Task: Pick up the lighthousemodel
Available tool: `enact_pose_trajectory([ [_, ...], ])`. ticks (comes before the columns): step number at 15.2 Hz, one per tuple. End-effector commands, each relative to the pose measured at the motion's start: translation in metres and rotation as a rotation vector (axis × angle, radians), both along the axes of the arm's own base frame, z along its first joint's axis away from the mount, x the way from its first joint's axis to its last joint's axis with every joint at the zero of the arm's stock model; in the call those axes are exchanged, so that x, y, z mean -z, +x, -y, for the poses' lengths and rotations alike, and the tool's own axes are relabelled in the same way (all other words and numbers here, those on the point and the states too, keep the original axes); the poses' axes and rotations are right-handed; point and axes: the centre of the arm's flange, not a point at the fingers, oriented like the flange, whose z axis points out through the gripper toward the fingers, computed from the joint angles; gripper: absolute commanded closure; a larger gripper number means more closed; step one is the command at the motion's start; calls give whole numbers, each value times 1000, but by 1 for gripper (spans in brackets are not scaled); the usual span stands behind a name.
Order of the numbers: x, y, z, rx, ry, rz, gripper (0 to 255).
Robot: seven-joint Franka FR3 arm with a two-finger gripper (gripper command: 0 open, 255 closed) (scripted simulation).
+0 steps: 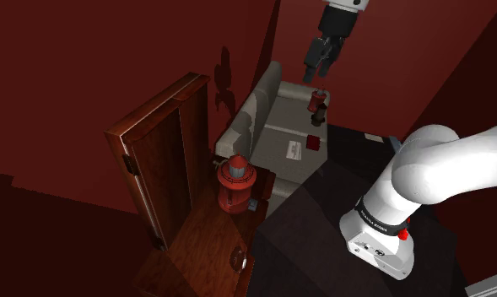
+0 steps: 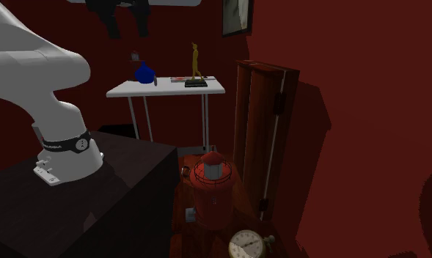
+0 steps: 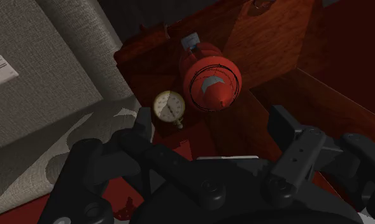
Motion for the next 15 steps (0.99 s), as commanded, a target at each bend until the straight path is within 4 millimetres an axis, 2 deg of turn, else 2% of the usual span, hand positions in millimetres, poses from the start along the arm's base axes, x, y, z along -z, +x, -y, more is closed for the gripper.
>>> enact_pose_trajectory([
  [1, 0, 0, 0, 0, 0, 0, 0],
  [8, 87, 6, -27, -121, -19, 154, 0],
  [15, 172, 23, -54, -241, -38, 308, 0],
])
